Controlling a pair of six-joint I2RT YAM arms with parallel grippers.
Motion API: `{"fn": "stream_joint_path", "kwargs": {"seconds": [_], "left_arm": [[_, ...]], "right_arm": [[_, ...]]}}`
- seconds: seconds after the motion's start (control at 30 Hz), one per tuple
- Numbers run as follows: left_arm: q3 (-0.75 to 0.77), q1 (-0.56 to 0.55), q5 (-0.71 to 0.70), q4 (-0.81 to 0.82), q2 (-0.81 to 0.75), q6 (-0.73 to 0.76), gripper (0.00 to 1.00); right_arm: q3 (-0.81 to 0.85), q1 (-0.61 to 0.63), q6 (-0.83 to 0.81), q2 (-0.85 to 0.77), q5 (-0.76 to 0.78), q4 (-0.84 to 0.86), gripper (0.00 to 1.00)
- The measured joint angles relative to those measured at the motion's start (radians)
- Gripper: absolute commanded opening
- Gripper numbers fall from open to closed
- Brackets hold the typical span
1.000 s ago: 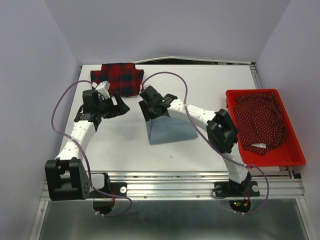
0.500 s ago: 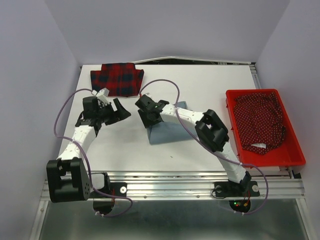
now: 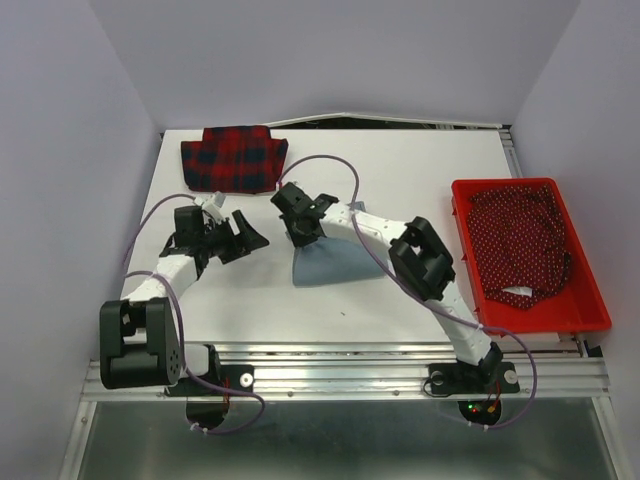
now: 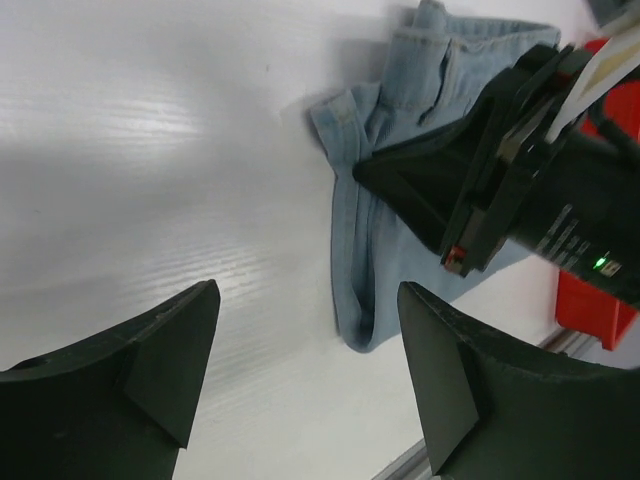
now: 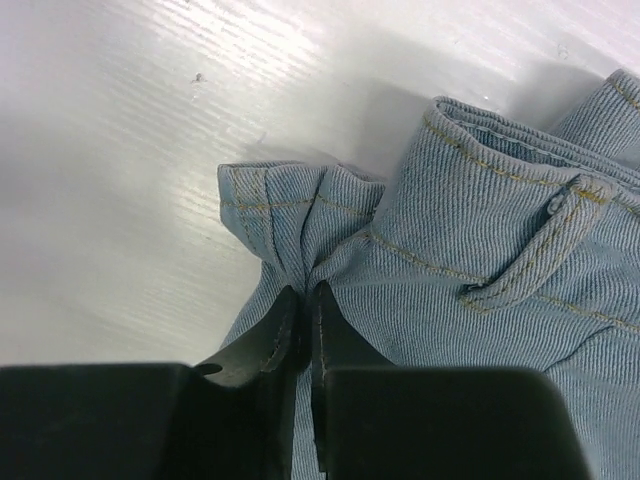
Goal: Fold and stack the skirts
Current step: Neatly place the folded skirt to the corner
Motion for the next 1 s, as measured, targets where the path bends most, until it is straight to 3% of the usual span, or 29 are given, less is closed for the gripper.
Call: {"fn": "stream_joint_path", "kwargs": {"seconds": [0.17, 0.23, 0.67, 1.0], "left_arm": [[-0.05, -0.035, 0.073, 0.058, 0.053, -0.033, 0.89], [-0.051, -0.067, 0.102, 0.1, 0.085, -0.054, 0.98], [-0.058, -0.198, 0.16, 0.355, 0.301, -0.166, 0.99], [-0.049, -0.291, 0.254, 0.706, 0.482, -0.356, 0.99]], "right_arm": [[0.016, -0.061, 0.009, 0.0, -0.097, -0.002, 0.01], [0.021, -0.09, 0.017, -0.001, -0.136, -0.002, 0.01], [0.025, -0.193, 0.077, -0.047, -0.341, 0.002, 0.01], [0.025, -0.193, 0.097, -0.066, -0.41, 0.011, 0.01]]}}
